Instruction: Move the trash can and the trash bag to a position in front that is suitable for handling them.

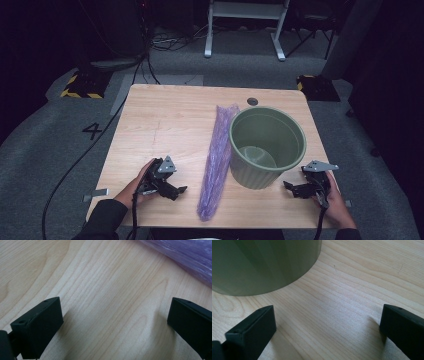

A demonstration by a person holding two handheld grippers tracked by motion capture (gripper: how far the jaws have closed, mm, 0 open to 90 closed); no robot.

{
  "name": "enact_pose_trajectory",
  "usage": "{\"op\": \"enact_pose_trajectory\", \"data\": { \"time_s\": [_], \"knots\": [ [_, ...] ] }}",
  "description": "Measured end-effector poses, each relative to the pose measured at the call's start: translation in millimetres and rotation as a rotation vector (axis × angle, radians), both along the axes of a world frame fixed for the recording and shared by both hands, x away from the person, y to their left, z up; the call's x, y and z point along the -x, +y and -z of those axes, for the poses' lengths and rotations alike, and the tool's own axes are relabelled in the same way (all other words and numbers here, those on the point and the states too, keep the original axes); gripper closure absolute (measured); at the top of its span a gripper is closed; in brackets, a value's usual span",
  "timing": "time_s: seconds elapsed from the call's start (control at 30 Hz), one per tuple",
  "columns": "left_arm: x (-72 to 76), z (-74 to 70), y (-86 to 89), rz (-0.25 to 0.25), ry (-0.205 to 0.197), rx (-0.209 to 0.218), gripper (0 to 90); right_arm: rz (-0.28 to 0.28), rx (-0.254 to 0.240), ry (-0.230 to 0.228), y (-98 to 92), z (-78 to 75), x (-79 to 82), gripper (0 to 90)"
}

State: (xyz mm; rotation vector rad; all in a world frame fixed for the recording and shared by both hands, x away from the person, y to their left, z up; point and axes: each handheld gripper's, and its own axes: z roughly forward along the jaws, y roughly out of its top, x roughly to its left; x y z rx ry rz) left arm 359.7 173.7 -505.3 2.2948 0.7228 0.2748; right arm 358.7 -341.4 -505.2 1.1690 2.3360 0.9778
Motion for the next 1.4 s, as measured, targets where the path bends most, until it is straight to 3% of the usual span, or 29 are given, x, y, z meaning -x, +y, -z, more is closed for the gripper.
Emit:
{"op": "enact_pose_trajectory", "data": {
  "time_s": [0.4, 0.47, 0.53, 0.6, 0.63, 0.7, 0.73, 0.93, 0.97, 1.03, 1.1, 1.23, 1.4],
  "knots": [
    [5.1, -0.1, 4.9, 0.016, -0.003, -0.003, 0.2, -0.002, 0.0, -0.001, 0.9, 0.0, 0.9, 0.7],
    [6.7, 0.0, 8.1, 0.045, -0.002, -0.001, 0.1, 0.003, 0.0, -0.005, 0.9, -1.0, 0.8, 5.9],
    [6.2, 0.2, 9.2, 0.06, -0.001, 0.002, 0.0, 0.028, 0.013, -0.027, 2.2, -4.5, 1.9, 19.0],
    [6.2, 0.2, 9.2, 0.06, -0.001, 0.002, 0.0, 0.039, 0.028, -0.039, 3.1, -6.8, 2.5, 19.9],
    [6.2, 0.2, 9.2, 0.06, -0.001, 0.002, 0.0, 0.049, 0.037, -0.051, 4.2, -9.0, 2.7, 14.7],
    [6.5, 0.2, 9.3, 0.058, -0.001, 0.002, 0.0, 0.047, 0.017, -0.06, 4.7, -11.3, 1.9, 18.0],
    [6.7, 0.2, 9.5, 0.06, -0.001, 0.002, 0.1, 0.041, 0.003, -0.055, 5.4, -12.3, 0.1, 14.9],
    [6.0, 0.1, 9.4, 0.065, -0.001, 0.001, 0.0, -0.019, -0.005, -0.049, 10.0, -10.4, -1.0, 16.1],
    [6.0, 0.1, 9.4, 0.066, -0.001, 0.001, 0.0, -0.071, -0.025, -0.048, 15.8, -8.6, 2.5, 16.6],
    [6.0, 0.2, 9.4, 0.065, -0.001, 0.001, 0.0, -0.112, 0.003, -0.044, 24.1, -6.9, 6.3, 16.5],
    [6.1, 0.2, 9.4, 0.065, -0.001, 0.001, 0.0, -0.122, 0.033, -0.051, 34.5, -5.7, 9.8, 18.8],
    [6.5, 0.2, 9.4, 0.062, 0.0, 0.002, 0.0, -0.179, -0.006, -0.055, 43.6, -6.4, 14.1, 18.0],
    [6.3, 0.2, 9.2, 0.061, -0.001, 0.002, 0.0, -0.193, -0.007, -0.038, 47.0, -6.4, 11.2, 16.2]
  ]
}}
